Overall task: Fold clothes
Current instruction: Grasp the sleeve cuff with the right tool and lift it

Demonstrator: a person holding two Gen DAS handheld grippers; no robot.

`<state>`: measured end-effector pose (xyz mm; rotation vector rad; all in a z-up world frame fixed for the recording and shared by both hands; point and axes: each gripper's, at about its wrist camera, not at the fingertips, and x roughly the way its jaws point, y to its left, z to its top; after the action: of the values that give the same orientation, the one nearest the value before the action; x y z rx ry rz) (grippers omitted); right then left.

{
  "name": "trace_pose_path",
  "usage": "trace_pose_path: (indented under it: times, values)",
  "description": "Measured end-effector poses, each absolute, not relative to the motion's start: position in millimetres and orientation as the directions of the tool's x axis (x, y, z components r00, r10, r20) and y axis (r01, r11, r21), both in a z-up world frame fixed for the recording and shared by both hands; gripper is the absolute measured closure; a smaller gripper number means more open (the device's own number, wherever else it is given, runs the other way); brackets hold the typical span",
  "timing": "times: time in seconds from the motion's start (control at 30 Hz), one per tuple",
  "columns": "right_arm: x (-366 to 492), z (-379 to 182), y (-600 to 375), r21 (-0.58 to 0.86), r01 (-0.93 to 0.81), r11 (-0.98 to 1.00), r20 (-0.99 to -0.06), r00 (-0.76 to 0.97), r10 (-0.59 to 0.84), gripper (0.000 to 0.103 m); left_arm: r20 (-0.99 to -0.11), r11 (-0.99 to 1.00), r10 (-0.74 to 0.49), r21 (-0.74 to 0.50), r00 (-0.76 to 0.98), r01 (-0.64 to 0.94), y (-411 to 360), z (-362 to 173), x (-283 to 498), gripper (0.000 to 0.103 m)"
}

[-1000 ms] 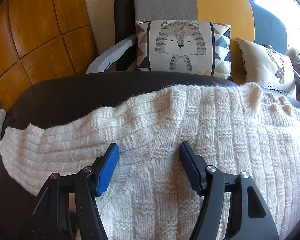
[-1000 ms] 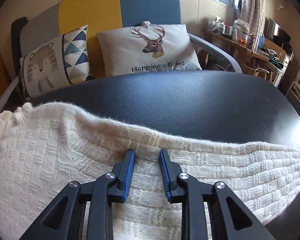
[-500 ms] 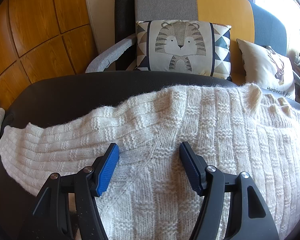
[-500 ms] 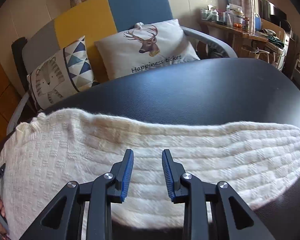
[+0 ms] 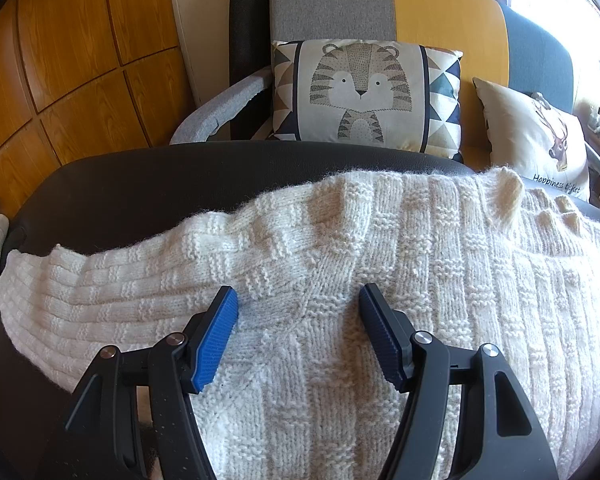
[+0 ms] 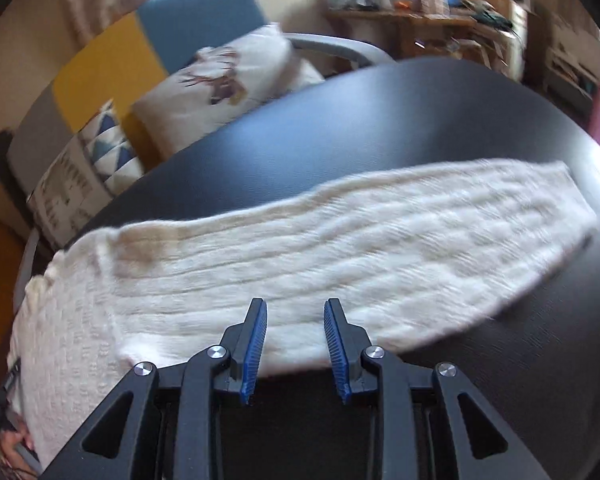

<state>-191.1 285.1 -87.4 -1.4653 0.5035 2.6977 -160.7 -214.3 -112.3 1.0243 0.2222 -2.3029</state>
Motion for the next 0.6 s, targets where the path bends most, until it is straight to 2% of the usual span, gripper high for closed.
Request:
trace_pose_path:
  times: [0.23,0.6]
  values:
    - [-175,-83,323,0.193,-0.229,-0.954,-0.848,-0.528,-0.045,0.073,-0.724,-0.805,-0.45,0.075,-0.522,0.589,-217,-112,-159,0.034]
    - [-144,-90,417,0.326,-0.482,-0.814,-0.85,-0.525,-0.03,0.073,-0.728,-0.806,-0.44,0.061,-0.526,0.589,-220,-112,-158,0.033]
